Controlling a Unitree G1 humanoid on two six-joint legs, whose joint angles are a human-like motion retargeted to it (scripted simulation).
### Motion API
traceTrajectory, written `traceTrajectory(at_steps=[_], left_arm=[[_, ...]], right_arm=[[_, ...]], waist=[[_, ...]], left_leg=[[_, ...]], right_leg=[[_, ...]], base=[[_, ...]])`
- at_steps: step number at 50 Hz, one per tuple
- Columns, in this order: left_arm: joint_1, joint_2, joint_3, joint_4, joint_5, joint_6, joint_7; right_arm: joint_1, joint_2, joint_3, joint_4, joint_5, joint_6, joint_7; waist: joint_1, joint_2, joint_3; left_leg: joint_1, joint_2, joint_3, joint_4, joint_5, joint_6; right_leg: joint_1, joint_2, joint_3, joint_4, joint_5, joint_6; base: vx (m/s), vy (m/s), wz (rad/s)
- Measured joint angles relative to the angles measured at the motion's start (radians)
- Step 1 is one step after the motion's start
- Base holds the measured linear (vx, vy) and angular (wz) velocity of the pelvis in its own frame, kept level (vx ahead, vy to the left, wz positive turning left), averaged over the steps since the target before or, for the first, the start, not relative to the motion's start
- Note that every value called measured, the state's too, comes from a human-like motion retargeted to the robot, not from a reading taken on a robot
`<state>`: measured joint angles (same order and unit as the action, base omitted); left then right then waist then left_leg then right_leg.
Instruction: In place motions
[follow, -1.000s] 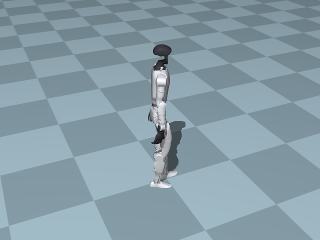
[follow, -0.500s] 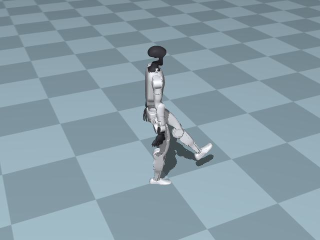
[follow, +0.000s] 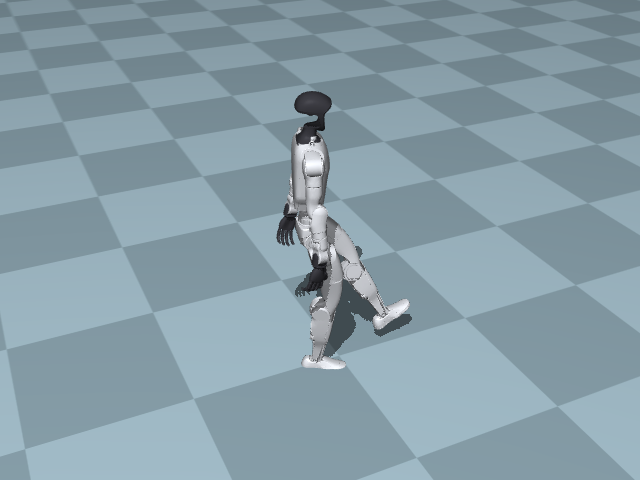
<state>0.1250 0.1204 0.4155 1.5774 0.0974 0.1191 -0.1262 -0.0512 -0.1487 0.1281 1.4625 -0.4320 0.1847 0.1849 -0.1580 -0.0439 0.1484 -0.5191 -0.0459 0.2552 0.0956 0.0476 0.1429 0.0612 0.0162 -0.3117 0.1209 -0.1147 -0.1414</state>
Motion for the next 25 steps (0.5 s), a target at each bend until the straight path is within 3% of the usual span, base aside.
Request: traceTrajectory(at_steps=[6,10,17,25], left_arm=[[-0.012,0.032,0.007,0.007,0.004,-0.001,0.050],[-0.025,0.040,-0.007,-0.022,-0.008,-0.007,0.055],[-0.111,0.039,-0.024,-0.058,-0.014,0.006,0.027],[-0.149,0.022,-0.083,-0.121,-0.002,-0.013,0.010]], right_arm=[[0.072,-0.030,-0.072,0.071,0.017,0.015,-0.020],[0.107,-0.054,-0.112,0.121,0.019,0.034,-0.039],[0.083,-0.056,-0.118,0.138,0.047,0.061,-0.067],[0.037,-0.006,-0.068,0.039,0.041,0.039,-0.022]], waist=[[-0.076,0.036,-0.115],[-0.112,0.078,-0.179],[-0.203,0.101,-0.211],[-0.122,0.085,-0.204]], left_leg=[[0.275,0.013,-0.080,0.158,0.053,-0.020],[0.447,0.049,0.030,0.050,-0.119,-0.073],[0.444,0.017,0.017,-0.099,-0.039,-0.084],[0.443,0.001,0.019,-0.086,-0.053,-0.059]], right_leg=[[-0.048,0.005,-0.054,-0.039,0.001,0.031],[-0.076,0.028,-0.094,-0.060,-0.004,0.043],[-0.092,0.007,-0.169,-0.085,-0.002,0.068],[-0.093,-0.011,-0.149,-0.093,0.027,0.074]], base=[[0.12,0.00,0.55],[0.15,0.02,0.56],[0.01,0.07,0.59],[0.03,0.08,-0.31]])
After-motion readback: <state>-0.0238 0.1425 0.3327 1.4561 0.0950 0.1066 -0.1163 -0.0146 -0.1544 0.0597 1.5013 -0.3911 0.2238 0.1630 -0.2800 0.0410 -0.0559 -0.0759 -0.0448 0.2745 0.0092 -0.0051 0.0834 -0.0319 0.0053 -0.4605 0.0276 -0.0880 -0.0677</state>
